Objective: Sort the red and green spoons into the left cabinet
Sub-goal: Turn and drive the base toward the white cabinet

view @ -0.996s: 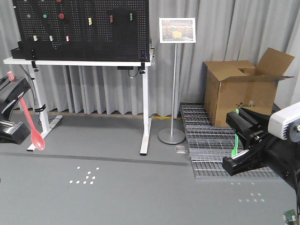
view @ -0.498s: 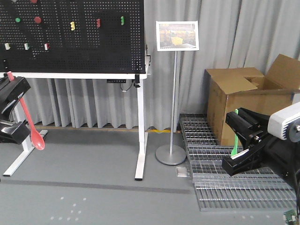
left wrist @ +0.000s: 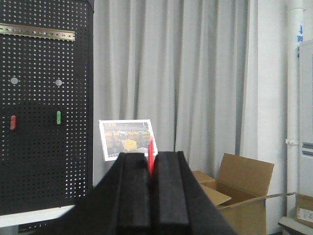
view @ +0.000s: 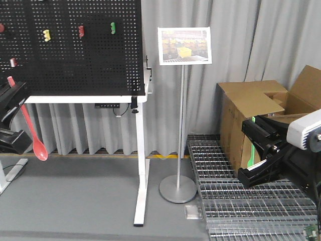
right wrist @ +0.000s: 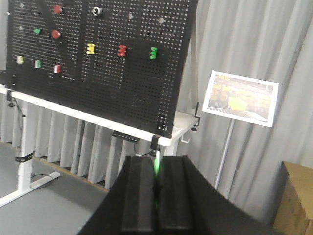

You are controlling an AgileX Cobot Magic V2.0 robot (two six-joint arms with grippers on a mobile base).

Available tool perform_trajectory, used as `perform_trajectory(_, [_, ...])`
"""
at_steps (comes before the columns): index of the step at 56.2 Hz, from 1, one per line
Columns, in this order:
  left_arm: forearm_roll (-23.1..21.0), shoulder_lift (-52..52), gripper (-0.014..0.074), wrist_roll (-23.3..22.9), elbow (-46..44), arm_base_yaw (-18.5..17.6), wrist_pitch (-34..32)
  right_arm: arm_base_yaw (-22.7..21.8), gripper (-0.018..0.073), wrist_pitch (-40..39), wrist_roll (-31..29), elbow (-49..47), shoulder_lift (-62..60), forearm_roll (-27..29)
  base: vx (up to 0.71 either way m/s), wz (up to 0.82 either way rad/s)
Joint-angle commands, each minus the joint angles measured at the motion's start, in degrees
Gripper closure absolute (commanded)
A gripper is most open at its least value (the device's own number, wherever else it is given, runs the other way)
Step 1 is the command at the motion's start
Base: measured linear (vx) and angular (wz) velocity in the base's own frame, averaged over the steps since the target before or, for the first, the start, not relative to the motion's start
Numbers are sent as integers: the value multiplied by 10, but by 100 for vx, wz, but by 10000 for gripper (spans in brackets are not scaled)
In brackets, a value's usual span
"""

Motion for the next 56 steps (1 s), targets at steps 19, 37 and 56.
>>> perform_trajectory(19, [-11, -10, 603, 1, -18, -3, -37, -1, 568, -44, 1, -15, -13, 4, 47, -6])
perform_trajectory(37, [-11, -10, 603, 1, -18, -3, -37, -1, 568, -44, 1, -15, -13, 4, 40, -20])
perform_trajectory(56, [-11, -10, 603, 1, -18, -3, -37, -1, 568, -44, 1, -15, -13, 4, 31, -48])
